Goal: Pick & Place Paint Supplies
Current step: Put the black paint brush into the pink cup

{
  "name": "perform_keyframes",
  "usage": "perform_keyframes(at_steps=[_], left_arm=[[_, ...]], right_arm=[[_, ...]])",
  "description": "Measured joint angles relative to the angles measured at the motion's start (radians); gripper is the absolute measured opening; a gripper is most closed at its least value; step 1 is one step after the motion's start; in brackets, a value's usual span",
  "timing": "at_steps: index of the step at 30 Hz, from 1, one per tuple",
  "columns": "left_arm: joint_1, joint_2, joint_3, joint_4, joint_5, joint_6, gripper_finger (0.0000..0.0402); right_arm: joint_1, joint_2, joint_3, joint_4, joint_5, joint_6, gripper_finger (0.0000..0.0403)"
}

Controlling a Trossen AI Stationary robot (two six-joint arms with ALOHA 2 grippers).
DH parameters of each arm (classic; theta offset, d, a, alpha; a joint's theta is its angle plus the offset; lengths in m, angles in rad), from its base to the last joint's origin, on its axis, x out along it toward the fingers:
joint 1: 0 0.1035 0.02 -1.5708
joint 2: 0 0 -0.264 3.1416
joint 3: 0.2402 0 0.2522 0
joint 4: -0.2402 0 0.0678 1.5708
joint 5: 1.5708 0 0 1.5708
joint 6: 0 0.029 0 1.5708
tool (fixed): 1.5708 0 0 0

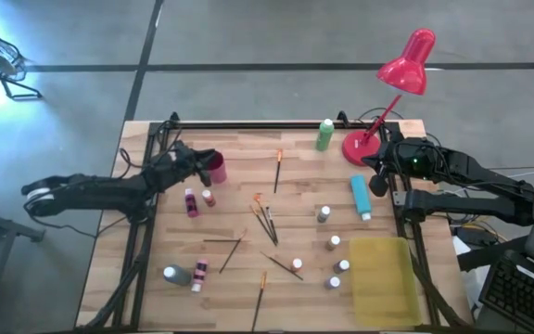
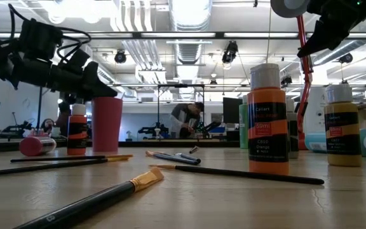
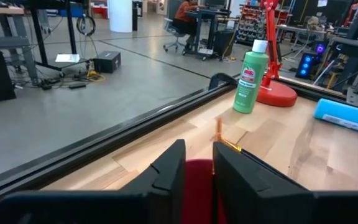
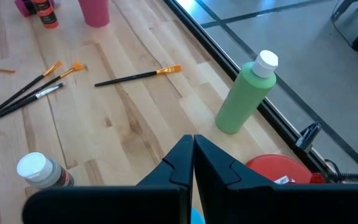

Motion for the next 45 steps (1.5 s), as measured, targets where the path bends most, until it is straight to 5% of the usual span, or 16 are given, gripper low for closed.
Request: perform_keyframes(at_steps=[13,23,26,36,45], left_arm=[[0.000,-0.085,0.224,-0.055,0.120,0.085,0.0092],[-0.006,-0.090,0.584,-0.530,0.543,0.104,0.0092],[-0.020,-0.078,0.691,-0.705,0.597,0.105,0.0092],[-0.204,-0.034,0.895,-1.043,0.580,0.200,0.0092],[-0.579,0.086,0.908,-1.108,0.206,0.364,0.0092]], right_arm=[[0.000,0.000,0.000,0.000,0.000,0.000,0.0008],[0.000,0.000,0.000,0.000,0.000,-0.002,0.0008],[0.000,0.000,0.000,0.000,0.000,0.000,0.0008],[0.000,0.000,0.000,0.000,0.000,-0.002,0.0008],[0.000,0.000,0.000,0.000,0.000,-0.001,0.0008]])
